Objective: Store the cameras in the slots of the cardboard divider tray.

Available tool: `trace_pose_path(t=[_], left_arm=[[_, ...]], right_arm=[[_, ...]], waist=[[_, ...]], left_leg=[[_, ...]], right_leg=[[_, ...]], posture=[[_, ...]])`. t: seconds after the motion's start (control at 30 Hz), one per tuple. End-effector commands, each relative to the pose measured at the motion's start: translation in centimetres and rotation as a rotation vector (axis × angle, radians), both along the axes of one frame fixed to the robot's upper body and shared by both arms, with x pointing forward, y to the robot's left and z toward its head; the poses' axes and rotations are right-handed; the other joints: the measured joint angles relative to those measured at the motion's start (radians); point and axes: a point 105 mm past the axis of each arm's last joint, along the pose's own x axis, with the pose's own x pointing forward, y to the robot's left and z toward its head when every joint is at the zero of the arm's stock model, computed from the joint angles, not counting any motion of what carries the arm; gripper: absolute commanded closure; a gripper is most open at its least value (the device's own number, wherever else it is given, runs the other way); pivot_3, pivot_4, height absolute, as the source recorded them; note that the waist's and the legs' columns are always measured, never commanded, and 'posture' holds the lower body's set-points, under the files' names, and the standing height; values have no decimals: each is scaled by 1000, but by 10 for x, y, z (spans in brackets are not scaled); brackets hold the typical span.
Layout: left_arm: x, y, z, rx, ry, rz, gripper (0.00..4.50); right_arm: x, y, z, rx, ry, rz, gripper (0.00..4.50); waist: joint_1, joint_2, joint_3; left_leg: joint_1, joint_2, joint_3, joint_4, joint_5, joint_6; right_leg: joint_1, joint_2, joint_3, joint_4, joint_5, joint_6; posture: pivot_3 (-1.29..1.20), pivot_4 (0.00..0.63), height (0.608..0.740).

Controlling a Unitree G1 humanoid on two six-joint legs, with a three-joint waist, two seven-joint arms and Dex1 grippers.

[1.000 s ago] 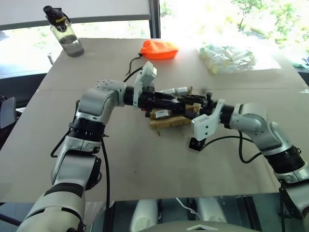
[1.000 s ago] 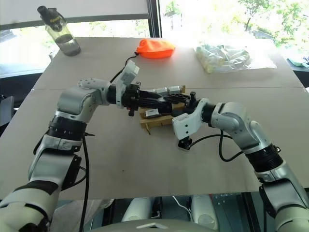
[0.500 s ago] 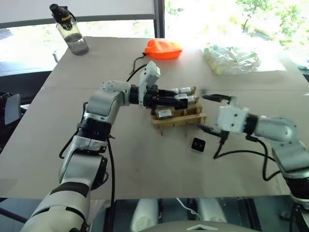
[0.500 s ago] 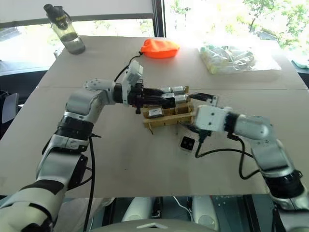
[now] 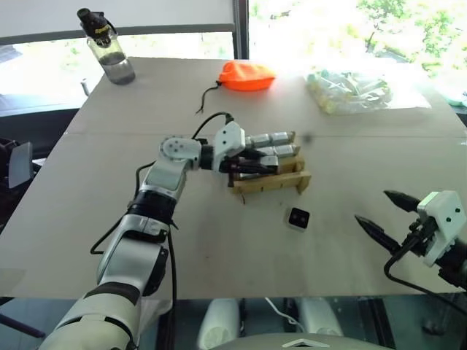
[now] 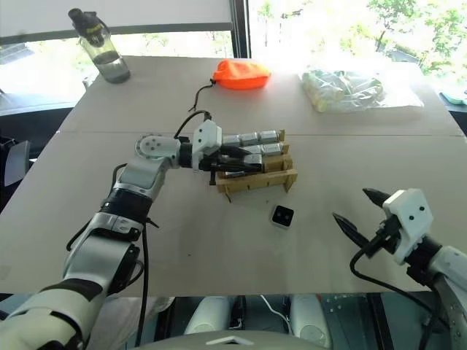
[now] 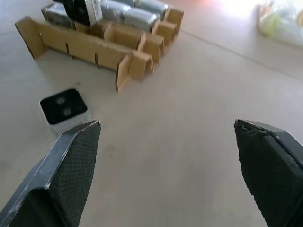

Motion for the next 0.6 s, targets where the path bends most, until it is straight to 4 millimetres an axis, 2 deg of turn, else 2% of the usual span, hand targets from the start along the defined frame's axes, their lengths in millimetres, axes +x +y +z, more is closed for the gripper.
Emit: trace_pose_path(t=[0.03, 0.27, 0.5, 0.53, 0.57, 0.6], left_arm=[[7, -2, 2, -32, -10, 28, 3796], [10, -1, -16, -2, 7, 61, 3796], [6, 3, -17, -35, 96, 63, 3796], [5, 3, -16, -45, 119, 60, 2738], [2, 2, -16, -45, 123, 49, 2565], [2, 1, -15, -44, 108, 55, 1977]], right_arm=[[-2, 1, 14, -11, -81, -24, 25], [-5, 1, 14, -10, -85, -41, 25], [-5, -2, 15, -16, -84, -43, 25], [-4, -2, 15, -16, -83, -42, 0], [-4, -2, 15, -18, -83, -39, 0], [-3, -2, 15, -18, -83, -36, 0]], waist=[[-1, 0, 0], [1, 0, 0], [0, 0, -1], [-1, 0, -1], [-1, 0, -1], [0, 0, -1]], left_leg=[[0, 0, 0, 0, -1, 1], [0, 0, -1, 0, -1, 1], [0, 1, -1, 0, -1, 2], [1, 1, -1, 0, -1, 2], [1, 1, -1, 0, -1, 2], [1, 1, -1, 0, -1, 2]], right_leg=[[0, 0, 0, 0, 0, 0], [0, 2, 0, 0, 0, 0], [0, 1, 0, 0, 0, 0], [0, 2, 0, 0, 0, 0], [0, 2, 0, 0, 0, 0], [0, 2, 0, 0, 0, 0]], posture=[[0, 150, 740], [0, 150, 740], [0, 150, 740], [0, 150, 740], [0, 150, 740], [0, 150, 740]])
